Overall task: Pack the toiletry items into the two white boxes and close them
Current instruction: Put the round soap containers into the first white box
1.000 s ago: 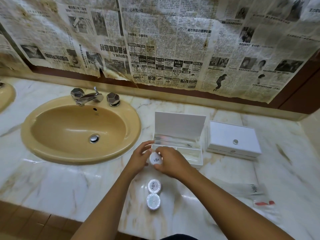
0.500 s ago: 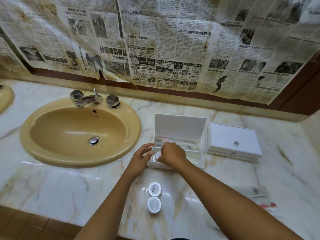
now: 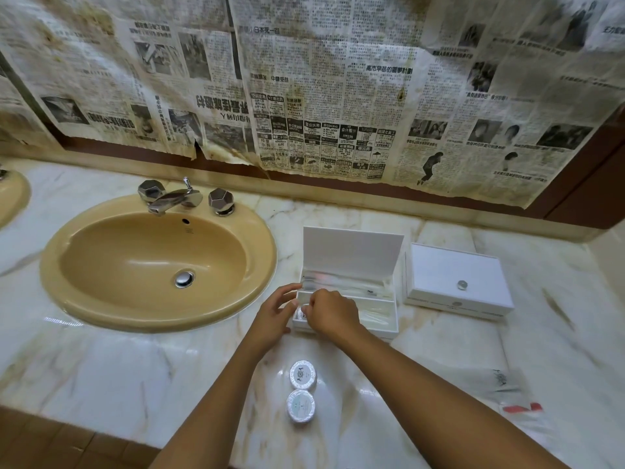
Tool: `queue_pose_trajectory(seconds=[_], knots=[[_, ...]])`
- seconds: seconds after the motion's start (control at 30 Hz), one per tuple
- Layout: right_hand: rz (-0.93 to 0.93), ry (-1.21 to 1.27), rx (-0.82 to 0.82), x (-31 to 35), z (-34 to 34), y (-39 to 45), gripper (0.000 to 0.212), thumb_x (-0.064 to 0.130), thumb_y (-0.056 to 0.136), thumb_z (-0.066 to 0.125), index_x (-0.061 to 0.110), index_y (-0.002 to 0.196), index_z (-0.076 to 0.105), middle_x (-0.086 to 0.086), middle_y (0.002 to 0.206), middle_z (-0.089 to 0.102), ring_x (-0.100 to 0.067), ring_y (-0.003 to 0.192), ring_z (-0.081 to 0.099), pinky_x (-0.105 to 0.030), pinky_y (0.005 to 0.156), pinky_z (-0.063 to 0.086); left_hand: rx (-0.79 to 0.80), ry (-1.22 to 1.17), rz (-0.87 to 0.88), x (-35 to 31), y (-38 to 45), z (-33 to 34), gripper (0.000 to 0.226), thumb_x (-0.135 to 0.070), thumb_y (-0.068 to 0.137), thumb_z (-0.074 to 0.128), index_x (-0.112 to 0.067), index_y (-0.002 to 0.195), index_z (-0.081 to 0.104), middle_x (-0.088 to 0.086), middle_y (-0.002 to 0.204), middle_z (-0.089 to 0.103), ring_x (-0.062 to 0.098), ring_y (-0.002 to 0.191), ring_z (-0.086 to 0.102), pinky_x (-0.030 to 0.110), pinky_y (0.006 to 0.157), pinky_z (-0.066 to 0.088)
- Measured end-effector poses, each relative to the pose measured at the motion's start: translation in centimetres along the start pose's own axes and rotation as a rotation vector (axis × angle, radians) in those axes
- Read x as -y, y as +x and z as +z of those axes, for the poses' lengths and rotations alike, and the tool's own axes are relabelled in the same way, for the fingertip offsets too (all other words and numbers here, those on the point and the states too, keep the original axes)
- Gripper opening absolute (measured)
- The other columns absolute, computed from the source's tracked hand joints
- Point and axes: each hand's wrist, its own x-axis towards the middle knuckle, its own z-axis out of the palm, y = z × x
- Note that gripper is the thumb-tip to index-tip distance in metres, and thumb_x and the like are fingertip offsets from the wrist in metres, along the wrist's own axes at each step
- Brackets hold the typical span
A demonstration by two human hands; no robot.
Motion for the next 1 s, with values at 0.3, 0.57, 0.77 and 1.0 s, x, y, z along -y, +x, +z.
queue_pose_trajectory(seconds=[0.3,0.57,0.77,1.0], knots=[[-0.021,-0.011,0.004,-0.4,-0.3,-1.0,0.029,0.036,0.096,0.042,0.02,0.11,0.063,-0.004,0.113,0.066,-0.027,0.115,0.053,-0.042,0.098,0.028,-0.004,-0.002,-0.003,0.2,0.0,0.0,0.029,-0.019,0.099,0.051,-0.038,0.119,0.059,-0.008,0.121,0.064,0.006,0.105,0.063,0.036,0.075,0.056],[-0.283,0.213,-0.117,0.3,-2.2,-3.5,0.026,0.02,0.089,0.054,0.023,0.113,0.064,0.001,0.11,0.067,-0.02,0.105,0.058,-0.033,0.088,0.043,0.002,0.008,0.001,0.2,0.1,0.0,0.026,-0.024,0.098,0.052,-0.038,0.119,0.058,-0.009,0.123,0.064,0.009,0.108,0.063,0.033,0.071,0.057],[-0.407,0.058,0.191,-0.6,-1.4,-4.8,0.034,0.014,0.087,0.056,0.028,0.117,0.062,0.001,0.107,0.065,-0.021,0.098,0.06,-0.03,0.078,0.045,0.002,-0.009,0.015,0.4,0.0,0.0,0.03,-0.016,0.1,0.048,-0.033,0.123,0.058,-0.006,0.121,0.063,0.005,0.094,0.063,0.026,0.064,0.053],[-0.451,-0.137,0.339,-1.3,-0.4,-5.5,0.057,0.011,0.08,0.067,0.031,0.13,0.052,-0.001,0.125,0.059,-0.021,0.113,0.056,-0.037,0.089,0.049,0.001,0.001,-0.006,0.1,-0.1,0.1,0.031,-0.016,0.101,0.047,-0.032,0.126,0.056,-0.013,0.122,0.062,-0.012,0.097,0.06,0.026,0.069,0.055]])
